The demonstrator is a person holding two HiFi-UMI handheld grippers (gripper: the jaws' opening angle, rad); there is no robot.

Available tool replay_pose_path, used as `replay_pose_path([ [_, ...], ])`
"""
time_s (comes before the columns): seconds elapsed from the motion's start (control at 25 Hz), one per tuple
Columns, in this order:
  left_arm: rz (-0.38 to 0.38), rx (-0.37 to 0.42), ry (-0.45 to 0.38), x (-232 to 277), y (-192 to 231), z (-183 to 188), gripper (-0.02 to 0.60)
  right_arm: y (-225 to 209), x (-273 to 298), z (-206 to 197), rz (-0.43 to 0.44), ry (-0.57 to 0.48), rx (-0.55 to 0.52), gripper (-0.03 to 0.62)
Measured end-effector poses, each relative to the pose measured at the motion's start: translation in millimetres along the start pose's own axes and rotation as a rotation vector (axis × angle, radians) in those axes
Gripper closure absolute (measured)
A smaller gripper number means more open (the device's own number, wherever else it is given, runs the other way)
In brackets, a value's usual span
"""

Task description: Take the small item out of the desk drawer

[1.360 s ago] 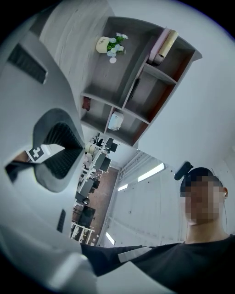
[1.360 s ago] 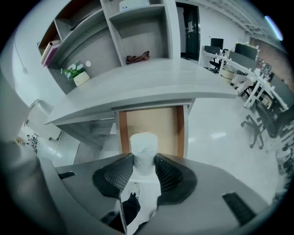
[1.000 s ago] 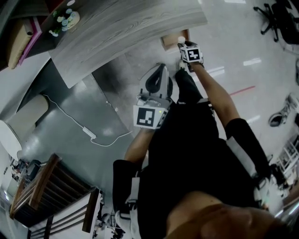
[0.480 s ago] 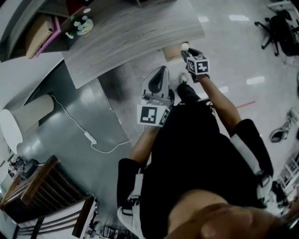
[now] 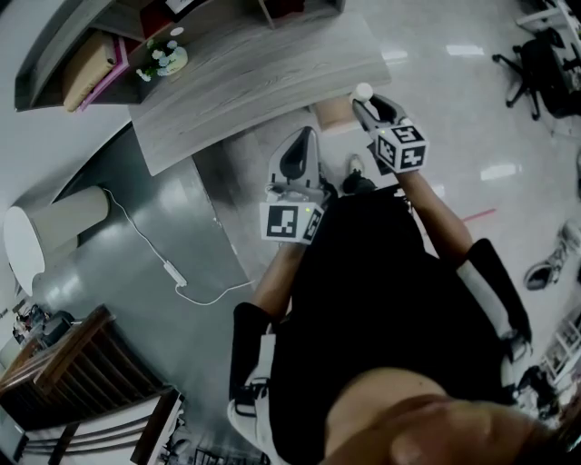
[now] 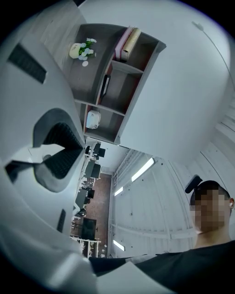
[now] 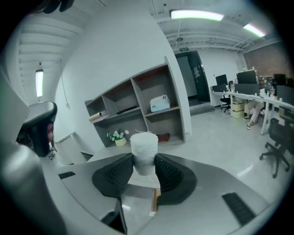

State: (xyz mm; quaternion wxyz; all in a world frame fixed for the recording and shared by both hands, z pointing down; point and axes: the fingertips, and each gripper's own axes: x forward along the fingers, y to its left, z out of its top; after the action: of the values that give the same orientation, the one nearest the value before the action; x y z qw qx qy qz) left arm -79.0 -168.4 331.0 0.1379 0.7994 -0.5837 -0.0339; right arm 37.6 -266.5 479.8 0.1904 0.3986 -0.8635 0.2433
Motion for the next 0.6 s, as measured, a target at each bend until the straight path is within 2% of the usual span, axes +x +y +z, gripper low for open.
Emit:
replay_pose_path([
  [0.24, 0.026, 0.014, -0.035, -1.6, -0.5, 15.8, 0.589, 27.7, -51.6, 48.1, 0.036, -0.164, -0.029, 0.445],
  [0.36, 0.034, 0.015, -0.042, -4.0, -2.6, 20.7, 0.589, 44.4, -78.4, 70.8, 0.065, -0.232, -0.084, 0.445],
  [0.6, 0.054, 0.016, -0.042, 1.7, 4.3, 18.9, 0.589, 60.0, -100.3, 90.6, 0.08, -0.307, -0.163, 0.445],
])
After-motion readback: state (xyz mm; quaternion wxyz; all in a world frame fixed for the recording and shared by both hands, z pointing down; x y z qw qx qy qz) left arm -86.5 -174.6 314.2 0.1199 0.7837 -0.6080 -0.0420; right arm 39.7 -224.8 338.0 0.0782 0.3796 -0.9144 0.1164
